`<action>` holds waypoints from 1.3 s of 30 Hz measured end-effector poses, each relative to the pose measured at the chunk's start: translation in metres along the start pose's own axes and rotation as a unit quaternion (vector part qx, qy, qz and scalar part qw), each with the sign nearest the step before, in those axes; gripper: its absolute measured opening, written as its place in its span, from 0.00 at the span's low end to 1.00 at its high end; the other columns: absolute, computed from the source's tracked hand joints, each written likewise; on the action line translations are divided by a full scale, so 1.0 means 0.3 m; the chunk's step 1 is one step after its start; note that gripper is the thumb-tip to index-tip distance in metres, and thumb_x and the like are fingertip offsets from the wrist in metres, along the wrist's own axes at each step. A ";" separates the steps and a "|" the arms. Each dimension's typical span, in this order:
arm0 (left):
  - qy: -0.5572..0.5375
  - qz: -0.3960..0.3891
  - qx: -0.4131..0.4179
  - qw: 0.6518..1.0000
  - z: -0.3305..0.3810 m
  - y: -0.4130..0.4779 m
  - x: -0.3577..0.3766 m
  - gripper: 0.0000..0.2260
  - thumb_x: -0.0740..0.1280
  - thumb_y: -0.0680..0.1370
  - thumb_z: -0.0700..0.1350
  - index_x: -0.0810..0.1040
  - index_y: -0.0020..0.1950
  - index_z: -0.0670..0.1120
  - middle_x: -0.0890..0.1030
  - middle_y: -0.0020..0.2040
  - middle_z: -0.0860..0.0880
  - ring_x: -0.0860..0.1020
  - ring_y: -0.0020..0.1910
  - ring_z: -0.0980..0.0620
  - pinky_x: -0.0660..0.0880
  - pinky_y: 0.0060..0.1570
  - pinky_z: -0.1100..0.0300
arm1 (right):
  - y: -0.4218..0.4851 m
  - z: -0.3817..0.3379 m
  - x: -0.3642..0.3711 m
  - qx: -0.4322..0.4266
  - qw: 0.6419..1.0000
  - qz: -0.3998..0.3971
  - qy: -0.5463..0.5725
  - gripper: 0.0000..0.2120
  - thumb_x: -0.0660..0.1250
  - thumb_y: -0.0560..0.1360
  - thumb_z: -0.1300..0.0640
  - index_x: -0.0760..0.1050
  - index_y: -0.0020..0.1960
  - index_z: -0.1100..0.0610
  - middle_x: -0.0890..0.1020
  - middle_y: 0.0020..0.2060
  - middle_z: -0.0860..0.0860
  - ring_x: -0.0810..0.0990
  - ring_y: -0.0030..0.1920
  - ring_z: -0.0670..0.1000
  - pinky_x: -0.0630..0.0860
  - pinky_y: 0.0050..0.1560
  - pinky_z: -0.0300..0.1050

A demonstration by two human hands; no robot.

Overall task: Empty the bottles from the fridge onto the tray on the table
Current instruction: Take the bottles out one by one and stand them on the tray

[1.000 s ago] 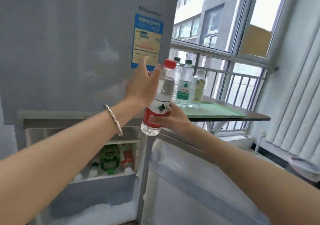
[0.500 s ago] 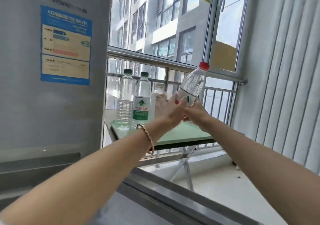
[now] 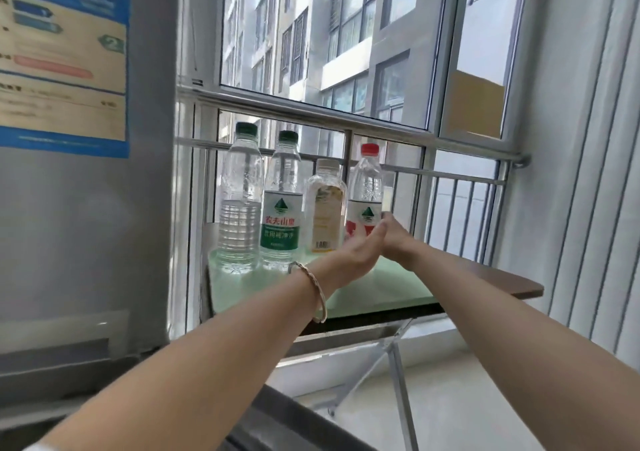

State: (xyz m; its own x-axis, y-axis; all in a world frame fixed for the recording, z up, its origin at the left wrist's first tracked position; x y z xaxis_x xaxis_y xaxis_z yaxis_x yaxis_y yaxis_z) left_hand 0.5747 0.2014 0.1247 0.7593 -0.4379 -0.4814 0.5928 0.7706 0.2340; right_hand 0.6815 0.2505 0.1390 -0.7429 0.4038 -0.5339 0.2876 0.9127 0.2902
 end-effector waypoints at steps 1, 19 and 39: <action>0.005 0.003 -0.004 1.000 -0.004 0.007 -0.007 0.35 0.43 0.76 0.68 0.39 0.78 0.53 0.45 0.80 0.44 0.45 0.79 0.43 0.44 0.75 0.40 | 0.012 -0.004 0.011 -0.006 1.000 -0.008 0.008 0.48 0.78 0.59 0.48 0.62 0.73 0.61 0.71 0.70 0.60 0.77 0.63 0.59 0.78 0.58 0.49; -0.044 -0.009 0.015 0.999 0.164 -0.453 -0.221 0.27 0.43 0.83 0.55 0.64 0.73 0.39 0.70 0.70 0.37 0.70 0.67 0.42 0.66 0.61 0.59 | -0.473 -0.383 0.037 -0.092 0.968 0.205 -0.110 0.04 0.64 0.77 0.57 0.72 0.46 0.57 0.78 0.37 0.51 0.75 0.35 0.48 0.75 0.37 0.43; 0.025 0.065 -0.318 0.946 -0.833 -1.257 -0.882 0.26 0.48 0.81 0.59 0.75 0.60 0.40 0.82 0.44 0.40 0.81 0.41 0.44 0.78 0.41 0.55 | -0.977 -0.508 1.474 -0.026 0.988 -0.149 -0.003 0.07 0.67 0.73 0.55 0.76 0.45 0.59 0.82 0.40 0.54 0.78 0.40 0.52 0.74 0.39 0.46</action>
State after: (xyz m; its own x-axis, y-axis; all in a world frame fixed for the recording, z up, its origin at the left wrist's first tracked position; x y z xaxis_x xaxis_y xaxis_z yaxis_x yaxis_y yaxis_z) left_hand 0.0831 0.1423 -0.0472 0.7915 -0.3111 -0.5261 0.2031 0.9457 -0.2537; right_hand 0.1766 0.1522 -0.0610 -0.7862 0.1170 -0.6068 0.0237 0.9869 0.1596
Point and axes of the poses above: each hand's wrist, its own y-axis towards the middle knuckle, its own x-axis out of the palm, z = x × y, the point moved 7 cm from there along y, towards the middle knuckle
